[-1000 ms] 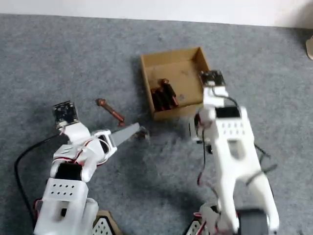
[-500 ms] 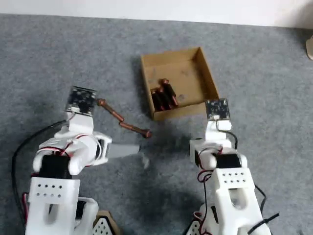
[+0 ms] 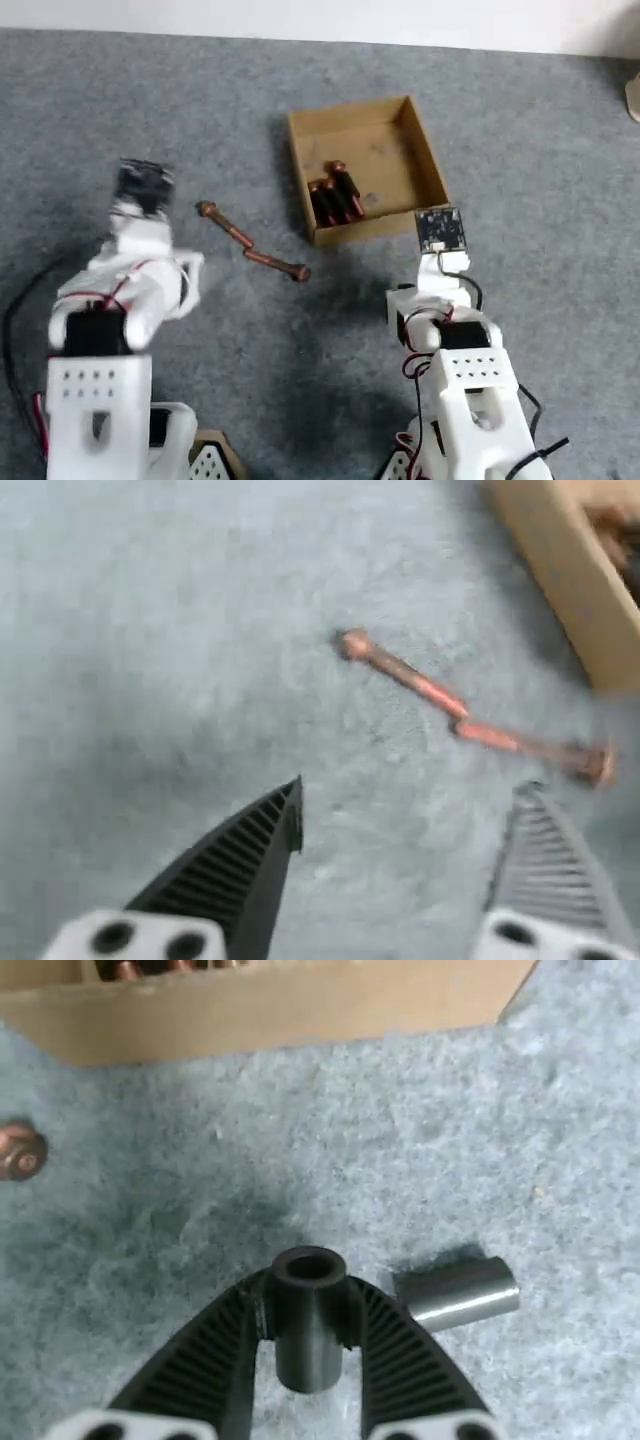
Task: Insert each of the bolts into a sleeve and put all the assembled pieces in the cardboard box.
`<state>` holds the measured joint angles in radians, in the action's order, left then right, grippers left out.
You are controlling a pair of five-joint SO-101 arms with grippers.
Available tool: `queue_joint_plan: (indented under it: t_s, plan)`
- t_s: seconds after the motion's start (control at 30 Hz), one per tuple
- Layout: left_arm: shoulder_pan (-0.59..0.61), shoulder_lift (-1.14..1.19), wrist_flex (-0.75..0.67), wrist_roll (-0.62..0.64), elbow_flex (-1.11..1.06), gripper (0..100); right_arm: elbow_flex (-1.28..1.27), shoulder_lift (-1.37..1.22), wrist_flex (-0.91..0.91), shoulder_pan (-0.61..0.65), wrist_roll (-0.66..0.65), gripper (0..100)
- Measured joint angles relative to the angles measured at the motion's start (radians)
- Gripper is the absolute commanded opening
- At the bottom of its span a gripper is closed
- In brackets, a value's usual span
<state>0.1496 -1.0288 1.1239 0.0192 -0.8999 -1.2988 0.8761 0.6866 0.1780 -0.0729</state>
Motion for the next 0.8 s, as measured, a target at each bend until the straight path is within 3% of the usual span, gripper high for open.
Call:
queue_joint_plan:
  t_s: [0.1,0.2,0.37,0.6,0.8]
  plan:
    - [0.038,0.118,-0.084,0.213,0.000,27,0.000,0.000,0.000,0.000,0.000,0.5]
    - [0.041,0.256,-0.216,0.338,0.000,27,0.000,0.000,0.000,0.000,0.000,0.5]
    - [0.029,0.457,-0.459,0.311,0.000,27,-0.031,0.000,-0.029,0.000,0.000,0.5]
    - [-0.083,0.543,-0.505,0.308,0.000,27,-0.054,0.000,-0.083,-0.002,0.000,0.5]
    - [-0.112,0.545,-0.505,0.575,0.000,27,-0.054,0.000,-0.086,0.000,0.000,0.5]
